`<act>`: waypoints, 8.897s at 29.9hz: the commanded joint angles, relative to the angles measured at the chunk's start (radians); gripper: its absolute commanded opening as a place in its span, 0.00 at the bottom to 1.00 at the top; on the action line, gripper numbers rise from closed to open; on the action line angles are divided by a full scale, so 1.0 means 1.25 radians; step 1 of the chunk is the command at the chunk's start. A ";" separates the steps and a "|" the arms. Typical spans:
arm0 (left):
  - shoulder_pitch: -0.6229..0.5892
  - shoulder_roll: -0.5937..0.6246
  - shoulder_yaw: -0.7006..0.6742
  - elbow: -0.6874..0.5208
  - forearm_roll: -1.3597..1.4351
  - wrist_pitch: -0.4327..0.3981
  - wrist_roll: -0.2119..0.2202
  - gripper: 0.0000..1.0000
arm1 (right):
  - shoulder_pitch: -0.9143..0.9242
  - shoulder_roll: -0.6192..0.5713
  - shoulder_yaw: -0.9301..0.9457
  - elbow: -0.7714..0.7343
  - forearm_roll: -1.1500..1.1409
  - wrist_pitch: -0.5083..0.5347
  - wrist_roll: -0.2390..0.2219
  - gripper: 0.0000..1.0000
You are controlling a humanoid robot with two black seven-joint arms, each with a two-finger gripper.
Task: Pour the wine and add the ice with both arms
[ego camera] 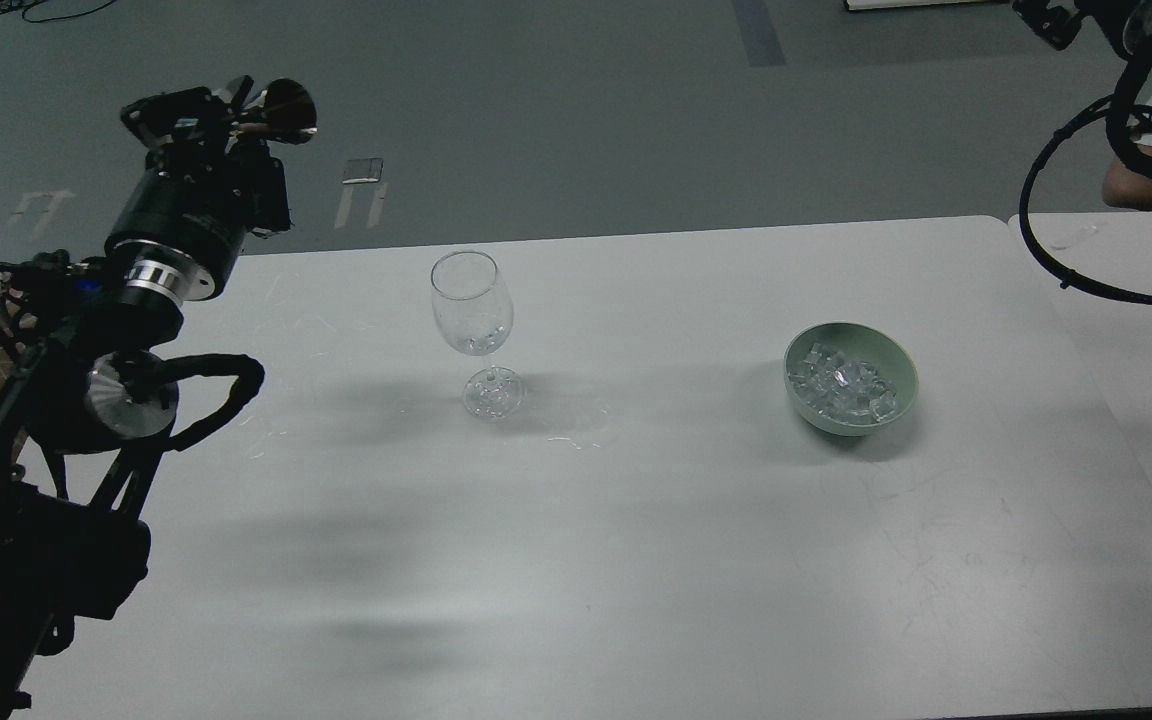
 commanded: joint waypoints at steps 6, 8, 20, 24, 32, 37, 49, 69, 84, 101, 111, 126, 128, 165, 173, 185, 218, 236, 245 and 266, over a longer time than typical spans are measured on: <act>0.067 -0.016 -0.102 0.090 -0.301 -0.076 0.001 0.00 | -0.015 -0.011 0.001 0.000 0.001 -0.004 -0.001 1.00; 0.069 -0.033 -0.107 0.124 -0.332 -0.086 0.001 0.00 | -0.015 -0.011 0.001 0.000 0.001 -0.004 0.000 1.00; 0.064 -0.097 -0.088 0.363 -0.312 -0.151 -0.054 0.00 | -0.031 -0.021 -0.001 -0.001 -0.001 -0.004 0.000 1.00; 0.062 -0.102 -0.052 0.409 -0.310 -0.152 -0.058 0.08 | -0.034 -0.021 0.002 0.000 -0.001 -0.004 0.002 1.00; 0.043 -0.118 -0.047 0.487 -0.310 -0.155 -0.082 0.21 | -0.035 -0.017 0.002 0.000 -0.003 -0.005 0.005 1.00; 0.036 -0.123 -0.048 0.497 -0.312 -0.191 -0.083 0.29 | -0.034 -0.015 0.002 0.000 -0.003 -0.010 0.005 1.00; -0.013 -0.151 -0.049 0.573 -0.315 -0.210 -0.083 0.42 | -0.035 -0.016 0.001 0.000 -0.003 -0.015 0.005 1.00; -0.034 -0.141 -0.059 0.594 -0.321 -0.209 -0.074 0.76 | -0.035 -0.013 0.001 0.002 -0.003 -0.015 0.005 1.00; -0.046 -0.120 -0.064 0.583 -0.324 -0.201 -0.048 0.94 | -0.034 -0.011 0.002 0.002 -0.003 -0.014 0.005 1.00; -0.109 -0.039 -0.060 0.515 -0.322 -0.264 -0.047 0.98 | -0.036 -0.021 -0.009 0.052 -0.008 -0.004 0.005 1.00; -0.075 0.045 -0.072 0.353 -0.319 -0.275 -0.025 0.98 | -0.014 -0.107 -0.191 0.226 -0.039 0.000 0.005 1.00; -0.149 0.065 -0.062 0.353 -0.220 -0.296 0.071 0.97 | 0.053 -0.204 -0.464 0.393 -0.313 0.016 0.005 1.00; -0.163 0.069 -0.061 0.359 -0.170 -0.296 0.070 0.98 | 0.050 -0.231 -0.488 0.433 -0.368 0.050 0.005 1.00; -0.173 0.083 -0.054 0.345 -0.064 -0.288 0.071 0.98 | -0.167 -0.440 -0.565 0.844 -1.131 0.163 0.053 0.64; -0.159 0.071 -0.042 0.345 -0.064 -0.293 0.070 0.98 | -0.283 -0.437 -0.564 0.833 -1.138 0.088 0.079 0.59; -0.155 0.053 -0.042 0.346 -0.065 -0.295 0.068 0.98 | -0.325 -0.410 -0.565 0.806 -1.153 0.078 0.091 0.68; -0.143 0.044 -0.051 0.347 -0.075 -0.286 0.066 0.98 | -0.387 -0.283 -0.571 0.672 -1.263 -0.024 0.078 0.65; -0.136 0.048 -0.055 0.347 -0.076 -0.286 0.054 0.98 | -0.375 -0.227 -0.568 0.625 -1.262 -0.024 0.077 0.57; -0.126 0.049 -0.056 0.347 -0.078 -0.286 0.054 0.98 | -0.377 -0.235 -0.569 0.626 -1.258 -0.021 0.078 0.50; -0.125 0.048 -0.056 0.346 -0.078 -0.286 0.043 0.98 | -0.384 -0.236 -0.570 0.628 -1.257 -0.015 0.079 0.37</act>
